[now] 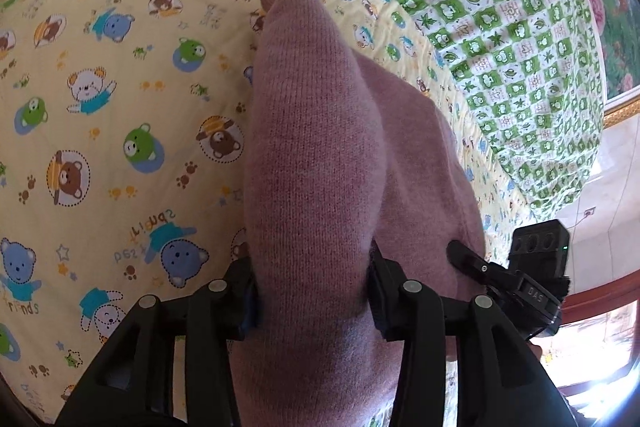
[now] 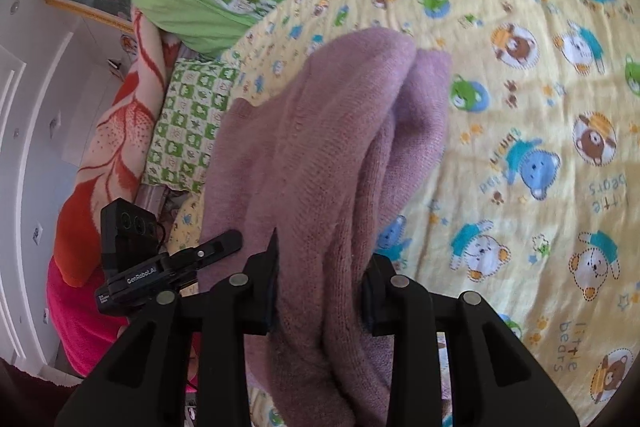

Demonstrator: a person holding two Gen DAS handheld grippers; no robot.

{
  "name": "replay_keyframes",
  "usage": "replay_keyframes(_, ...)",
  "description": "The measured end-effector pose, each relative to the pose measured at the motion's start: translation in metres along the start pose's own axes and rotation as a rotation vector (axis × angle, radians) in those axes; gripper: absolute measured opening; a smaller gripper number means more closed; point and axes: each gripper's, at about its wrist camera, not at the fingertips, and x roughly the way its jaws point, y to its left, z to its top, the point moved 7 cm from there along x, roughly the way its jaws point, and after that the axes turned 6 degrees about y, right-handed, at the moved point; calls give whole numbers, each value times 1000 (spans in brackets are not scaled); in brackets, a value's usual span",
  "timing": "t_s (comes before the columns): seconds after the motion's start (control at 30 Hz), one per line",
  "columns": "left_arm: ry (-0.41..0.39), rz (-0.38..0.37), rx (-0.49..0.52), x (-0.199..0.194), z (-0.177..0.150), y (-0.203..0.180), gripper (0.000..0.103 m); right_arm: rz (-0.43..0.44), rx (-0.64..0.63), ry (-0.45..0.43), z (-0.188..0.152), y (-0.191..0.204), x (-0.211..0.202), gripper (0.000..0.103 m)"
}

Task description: Fold small clothes

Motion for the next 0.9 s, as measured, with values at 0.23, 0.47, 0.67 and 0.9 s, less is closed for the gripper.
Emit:
replay_keyframes(0.23, 10, 26, -21, -1, -8, 8, 62, 8, 73, 19, -4, -28, 4, 48)
replay_keyframes(0.47, 7, 54, -33, -15, -21, 14, 69, -78, 59, -26, -9, -27, -8, 56)
replay_keyframes(0.67, 13, 72, -15, -30, -37, 19, 72, -116, 30, -64, -26, -11, -30, 56)
replay_keyframes(0.9, 24, 80, 24, -40, -59, 28, 74, -206, -1, -87, -65, -1, -52, 56)
